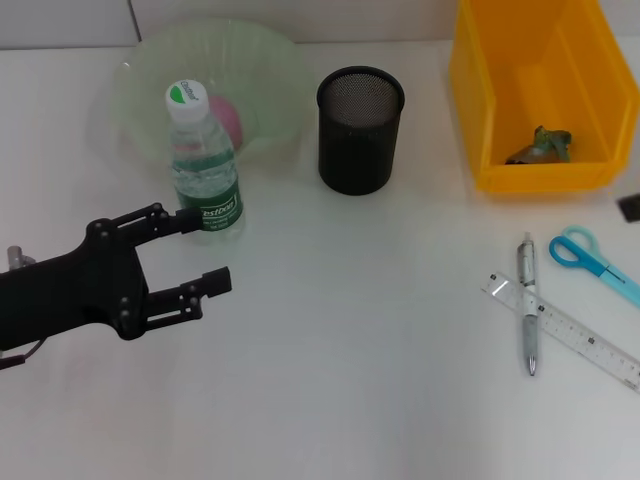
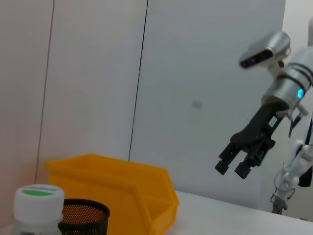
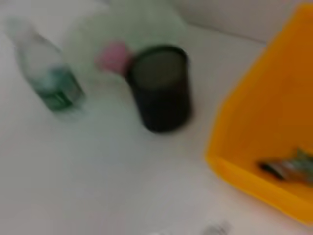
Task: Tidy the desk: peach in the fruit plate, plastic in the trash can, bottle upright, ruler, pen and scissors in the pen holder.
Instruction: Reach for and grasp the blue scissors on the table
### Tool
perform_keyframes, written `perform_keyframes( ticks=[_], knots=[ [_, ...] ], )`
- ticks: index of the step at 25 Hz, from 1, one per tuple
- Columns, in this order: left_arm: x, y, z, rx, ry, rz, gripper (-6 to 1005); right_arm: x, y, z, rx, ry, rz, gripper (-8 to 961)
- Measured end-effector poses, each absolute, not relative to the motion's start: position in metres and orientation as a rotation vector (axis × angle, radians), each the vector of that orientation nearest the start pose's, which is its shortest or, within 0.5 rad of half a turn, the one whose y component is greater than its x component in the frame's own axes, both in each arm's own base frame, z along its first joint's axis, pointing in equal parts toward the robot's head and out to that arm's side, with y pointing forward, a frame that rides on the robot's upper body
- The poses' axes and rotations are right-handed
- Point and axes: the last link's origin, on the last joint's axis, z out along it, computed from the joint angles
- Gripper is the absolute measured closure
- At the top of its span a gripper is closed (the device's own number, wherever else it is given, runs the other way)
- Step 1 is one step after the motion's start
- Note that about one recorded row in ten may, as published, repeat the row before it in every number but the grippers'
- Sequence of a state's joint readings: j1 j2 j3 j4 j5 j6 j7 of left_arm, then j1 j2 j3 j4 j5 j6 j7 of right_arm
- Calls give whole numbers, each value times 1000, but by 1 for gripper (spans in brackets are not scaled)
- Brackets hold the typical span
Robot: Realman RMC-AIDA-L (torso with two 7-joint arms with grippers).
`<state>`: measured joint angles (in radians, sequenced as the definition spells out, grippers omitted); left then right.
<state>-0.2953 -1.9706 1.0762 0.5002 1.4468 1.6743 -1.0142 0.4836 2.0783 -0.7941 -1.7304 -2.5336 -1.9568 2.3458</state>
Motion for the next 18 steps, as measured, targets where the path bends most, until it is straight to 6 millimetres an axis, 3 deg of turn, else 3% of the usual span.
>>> perform_keyframes(
  ticks=[1, 6, 12, 18],
  knots=[
    [-294, 261, 10, -2642, -387, -994, 222, 204, 307, 131, -2400, 1029, -338, 189],
    [-294, 267, 6, -2661, -417, -954, 222, 213, 312, 110, -2368, 1081, -527, 189],
    [-291, 273, 2, -2666, -418, -927, 222, 241, 329, 77, -2367, 1135, -568, 192],
    [-289, 278, 0, -2666, -426, -918, 222, 253, 346, 55, -2401, 1115, -583, 210]
  ],
)
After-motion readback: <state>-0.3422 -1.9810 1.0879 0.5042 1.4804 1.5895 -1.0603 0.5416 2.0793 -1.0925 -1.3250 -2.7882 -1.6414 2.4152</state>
